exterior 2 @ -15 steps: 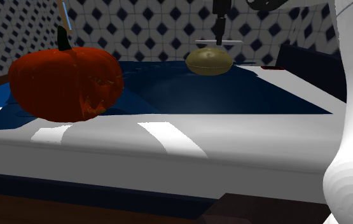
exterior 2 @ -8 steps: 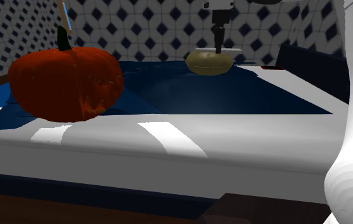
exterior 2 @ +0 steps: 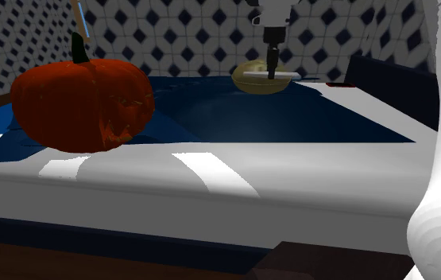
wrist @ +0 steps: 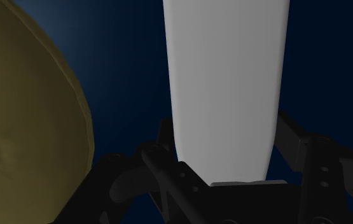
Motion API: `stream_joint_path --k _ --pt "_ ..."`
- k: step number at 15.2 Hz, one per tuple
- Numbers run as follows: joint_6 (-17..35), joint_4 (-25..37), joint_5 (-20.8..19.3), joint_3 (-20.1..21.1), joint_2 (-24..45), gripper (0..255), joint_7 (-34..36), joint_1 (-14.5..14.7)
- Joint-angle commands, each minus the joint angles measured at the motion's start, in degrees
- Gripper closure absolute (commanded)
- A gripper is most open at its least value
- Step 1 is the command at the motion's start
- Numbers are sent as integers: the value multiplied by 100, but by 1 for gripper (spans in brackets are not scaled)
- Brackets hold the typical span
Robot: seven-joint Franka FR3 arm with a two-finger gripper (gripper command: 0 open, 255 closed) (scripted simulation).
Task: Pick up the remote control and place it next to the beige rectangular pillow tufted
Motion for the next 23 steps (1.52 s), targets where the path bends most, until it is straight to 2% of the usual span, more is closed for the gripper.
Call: stream_joint_path --k 1,23 --pt "157 -152 4 1 1 255 -17 5" --pt "1644 -1311 126 77 346 255 -109 53"
